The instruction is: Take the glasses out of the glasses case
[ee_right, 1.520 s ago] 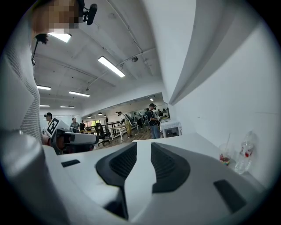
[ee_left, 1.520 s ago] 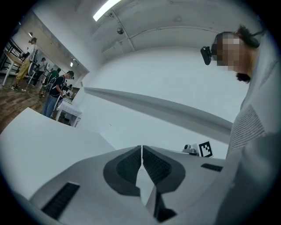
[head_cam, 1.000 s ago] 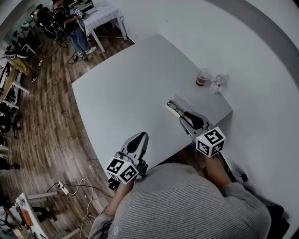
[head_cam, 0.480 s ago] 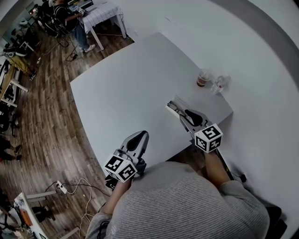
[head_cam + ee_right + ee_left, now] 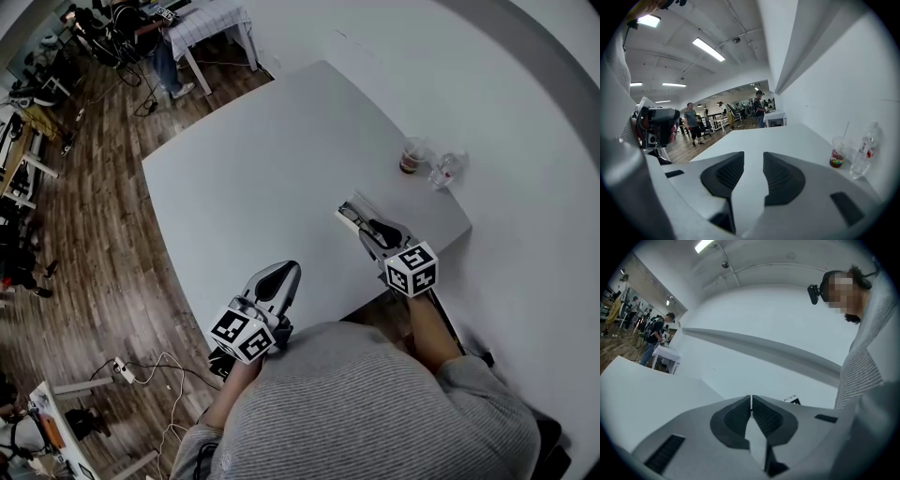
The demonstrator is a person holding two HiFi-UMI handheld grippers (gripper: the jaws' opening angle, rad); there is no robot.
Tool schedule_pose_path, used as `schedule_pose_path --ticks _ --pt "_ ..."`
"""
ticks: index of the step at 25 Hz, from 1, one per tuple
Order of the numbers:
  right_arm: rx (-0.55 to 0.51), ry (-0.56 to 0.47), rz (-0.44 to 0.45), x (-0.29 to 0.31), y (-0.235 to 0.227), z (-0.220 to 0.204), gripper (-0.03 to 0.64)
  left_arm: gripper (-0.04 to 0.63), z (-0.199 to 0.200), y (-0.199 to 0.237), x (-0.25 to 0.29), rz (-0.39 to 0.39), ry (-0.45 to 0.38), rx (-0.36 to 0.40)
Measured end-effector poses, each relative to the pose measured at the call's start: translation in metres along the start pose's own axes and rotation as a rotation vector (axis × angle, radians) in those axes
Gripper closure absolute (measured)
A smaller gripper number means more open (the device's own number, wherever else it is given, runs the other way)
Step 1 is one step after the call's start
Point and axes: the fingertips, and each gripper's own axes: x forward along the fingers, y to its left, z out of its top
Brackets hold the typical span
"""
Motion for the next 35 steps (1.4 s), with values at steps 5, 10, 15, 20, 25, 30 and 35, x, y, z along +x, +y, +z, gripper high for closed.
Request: schedule_pose_path --ticks 5,10,15,20,25,30,35 --pt "-0.002 0.061 -0.017 0.019 -0.017 -0.02 0.5 0.575 -0.001 0.008 0.0 0.022 -0.001 -0.003" --pt "0.002 0.092 -0.024 0.028 -0.03 -0.032 0.5 0.575 -0.003 0.009 0.004 0.034 0.014 -0.004" --pt "-0.003 0.125 -0.016 0.039 -0.036 -0.044 0.5 0.575 -0.006 0.012 0.006 0.046 0.023 -0.004" --pt "-0.011 0.156 -0.021 0.05 -0.042 -0.056 0.5 0.575 -0.006 0.014 0.006 0.054 0.031 -0.002" --pt "-0.012 0.189 -0.044 0.06 -0.051 -0.067 0.5 0.575 -0.004 0.016 0.003 0.059 0.031 0.005" --pt "-0.013 0.251 -0.068 0.07 -0.063 -0.089 0.5 0.575 -0.005 0.02 0.003 0.069 0.029 0.003" --pt "-0.041 0.3 -0.074 0.076 -0.07 -0.099 0.5 0.575 -0.006 0.021 0.003 0.069 0.026 -0.005"
